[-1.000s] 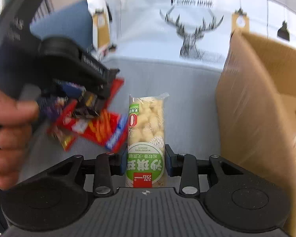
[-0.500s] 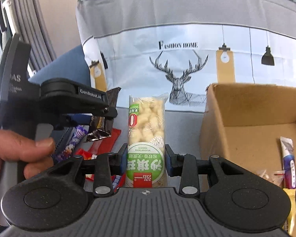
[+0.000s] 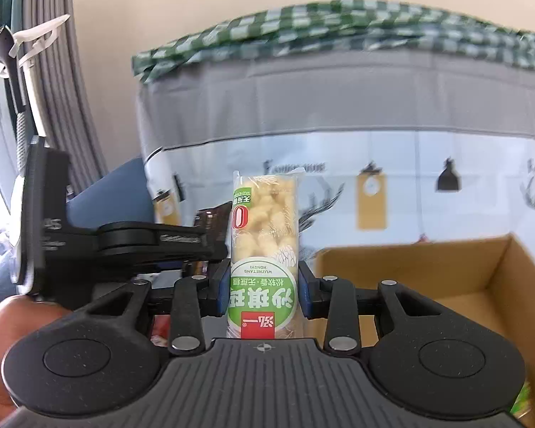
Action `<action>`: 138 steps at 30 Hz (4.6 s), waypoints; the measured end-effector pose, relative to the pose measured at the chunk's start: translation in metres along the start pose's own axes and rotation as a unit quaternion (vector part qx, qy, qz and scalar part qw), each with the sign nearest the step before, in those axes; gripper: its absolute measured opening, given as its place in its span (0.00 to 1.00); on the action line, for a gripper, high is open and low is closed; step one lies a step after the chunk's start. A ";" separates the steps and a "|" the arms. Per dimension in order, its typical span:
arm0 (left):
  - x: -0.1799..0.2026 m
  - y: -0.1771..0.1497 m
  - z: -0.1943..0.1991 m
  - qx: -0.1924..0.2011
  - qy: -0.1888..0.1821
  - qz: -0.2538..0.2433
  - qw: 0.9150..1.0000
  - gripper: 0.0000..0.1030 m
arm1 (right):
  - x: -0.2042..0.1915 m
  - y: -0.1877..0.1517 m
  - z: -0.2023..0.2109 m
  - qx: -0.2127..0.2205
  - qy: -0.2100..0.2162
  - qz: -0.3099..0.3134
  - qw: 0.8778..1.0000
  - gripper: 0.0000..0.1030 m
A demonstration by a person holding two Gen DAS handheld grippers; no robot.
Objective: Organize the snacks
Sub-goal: 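Carry the rice cracker bar in the right tool while the left tool carries the chocolate bar over the box, then open the right tool over the box while the left tool releases the chocolate bar into it, then move both open tools back to the snack pile, then grasp the red spicy strip bag with the right tool while the left tool grasps the purple candy bar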
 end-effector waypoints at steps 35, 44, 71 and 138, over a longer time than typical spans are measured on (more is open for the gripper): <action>0.109 -0.022 -0.003 0.015 -0.156 -0.067 0.985 0.41 | 0.133 0.019 0.004 0.014 -0.165 -0.054 0.985 0.37; 0.119 -0.026 -0.002 0.009 -0.181 -0.083 0.980 0.41 | 0.130 0.019 0.005 0.020 -0.178 -0.056 0.982 0.37; 0.083 -0.014 0.001 0.011 -0.141 -0.058 0.988 0.45 | 0.103 0.016 -0.003 0.036 -0.182 -0.029 0.982 0.53; -0.124 -0.001 0.026 -0.078 0.180 0.005 0.981 0.43 | -0.134 -0.121 -0.134 -0.148 0.016 0.241 0.959 0.54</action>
Point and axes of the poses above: each gripper's, at about its wrist camera, not at the fingertips, and z roughly against the way its jaws point, x to its right, y to its top, the point moved 3 cm from there along -z, roughly the way its jaws point, and after that the axes turned 6 degrees about -z, right-handed, at the moved point
